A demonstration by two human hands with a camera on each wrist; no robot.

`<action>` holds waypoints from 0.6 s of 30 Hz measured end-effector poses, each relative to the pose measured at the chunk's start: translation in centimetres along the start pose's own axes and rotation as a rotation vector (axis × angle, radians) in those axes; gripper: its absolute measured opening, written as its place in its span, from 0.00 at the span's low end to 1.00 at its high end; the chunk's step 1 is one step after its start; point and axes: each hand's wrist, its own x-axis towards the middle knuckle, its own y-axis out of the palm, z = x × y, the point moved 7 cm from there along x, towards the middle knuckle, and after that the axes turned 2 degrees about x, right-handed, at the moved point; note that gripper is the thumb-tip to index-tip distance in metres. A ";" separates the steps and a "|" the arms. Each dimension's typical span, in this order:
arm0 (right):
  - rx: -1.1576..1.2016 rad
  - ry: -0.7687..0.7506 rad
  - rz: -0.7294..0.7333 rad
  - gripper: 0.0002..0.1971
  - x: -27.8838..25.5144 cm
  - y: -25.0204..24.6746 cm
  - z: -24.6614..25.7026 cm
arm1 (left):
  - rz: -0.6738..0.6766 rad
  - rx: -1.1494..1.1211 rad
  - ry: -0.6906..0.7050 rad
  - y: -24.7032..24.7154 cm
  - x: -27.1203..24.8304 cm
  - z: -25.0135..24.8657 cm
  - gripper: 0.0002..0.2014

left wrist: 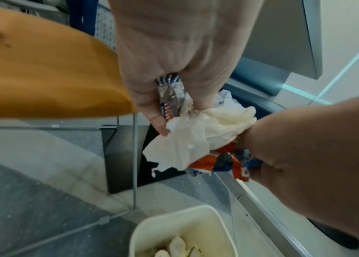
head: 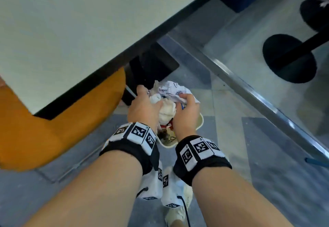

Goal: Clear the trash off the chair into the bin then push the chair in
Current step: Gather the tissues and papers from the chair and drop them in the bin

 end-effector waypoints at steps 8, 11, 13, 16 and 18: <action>-0.051 0.098 0.168 0.17 7.5 -2.4 -10.9 | -0.031 0.090 -0.088 12.6 2.4 0.7 0.20; -0.040 0.173 0.250 0.18 8.4 -0.3 -15.3 | 0.014 0.229 -0.129 16.6 4.9 3.2 0.25; -0.030 0.214 0.297 0.18 8.6 1.2 -17.5 | 0.075 0.253 -0.158 18.9 6.2 4.9 0.25; -0.046 0.277 0.347 0.20 9.5 3.5 -20.8 | 0.143 0.236 -0.178 22.5 8.5 7.3 0.22; -0.063 0.332 0.374 0.21 9.9 4.7 -22.3 | 0.176 0.261 -0.184 24.0 9.4 8.4 0.19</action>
